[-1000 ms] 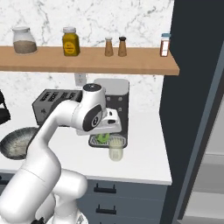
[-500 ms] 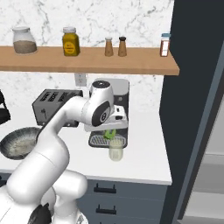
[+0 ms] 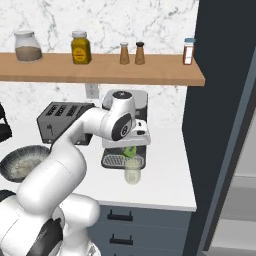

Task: Grab a lemon wedge from the fridge and one ice cube from the ice bowl, and put them in the glass of lemonade.

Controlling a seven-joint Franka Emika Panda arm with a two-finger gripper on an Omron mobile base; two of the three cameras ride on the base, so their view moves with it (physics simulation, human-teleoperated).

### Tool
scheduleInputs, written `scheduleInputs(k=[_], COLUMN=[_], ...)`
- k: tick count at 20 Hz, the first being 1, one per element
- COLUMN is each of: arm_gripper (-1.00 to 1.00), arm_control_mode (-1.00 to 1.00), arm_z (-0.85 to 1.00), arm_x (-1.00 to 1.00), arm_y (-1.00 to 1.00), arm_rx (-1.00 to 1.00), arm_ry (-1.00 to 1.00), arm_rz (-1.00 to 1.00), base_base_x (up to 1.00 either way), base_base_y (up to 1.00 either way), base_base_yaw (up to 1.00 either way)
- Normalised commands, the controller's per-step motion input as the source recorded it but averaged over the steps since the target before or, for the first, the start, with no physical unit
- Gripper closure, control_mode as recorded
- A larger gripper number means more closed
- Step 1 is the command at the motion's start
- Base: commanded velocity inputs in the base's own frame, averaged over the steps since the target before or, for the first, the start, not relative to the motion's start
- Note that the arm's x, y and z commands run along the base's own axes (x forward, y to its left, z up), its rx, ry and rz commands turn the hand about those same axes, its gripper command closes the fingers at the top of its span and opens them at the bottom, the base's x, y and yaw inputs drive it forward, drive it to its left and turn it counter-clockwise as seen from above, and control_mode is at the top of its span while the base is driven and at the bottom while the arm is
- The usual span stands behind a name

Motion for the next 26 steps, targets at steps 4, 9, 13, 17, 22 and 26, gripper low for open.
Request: scheduleInputs(k=[4, 9, 13, 17, 22, 26], arm_gripper=[1.0, 1.0, 1.0, 1.0, 1.0, 1.0], arm_control_mode=[-1.0, -1.0, -1.0, -1.0, -1.0, -1.0], arm_z=[-0.34, -0.01, -0.12, -0.3, -0.1, 0.0], arm_x=[0.0, 0.26, 0.15, 0.0, 0.0, 0.0], arm_y=[0.0, 0.0, -0.02, -0.01, 0.0, 0.0], arm_rx=[0.0, 0.0, 0.0, 0.0, 0.0, 0.0], arm_ry=[0.0, 0.01, 0.0, 0.0, 0.0, 0.0], arm_rz=[0.0, 0.0, 0.0, 0.0, 0.0, 0.0], base_base_x=[0.0, 0.0, 0.0, 0.0, 0.0, 0.0], base_base_y=[0.0, 0.0, 0.0, 0.0, 0.0, 0.0], base_base_yaw=[0.0, 0.0, 0.0, 0.0, 0.0, 0.0])
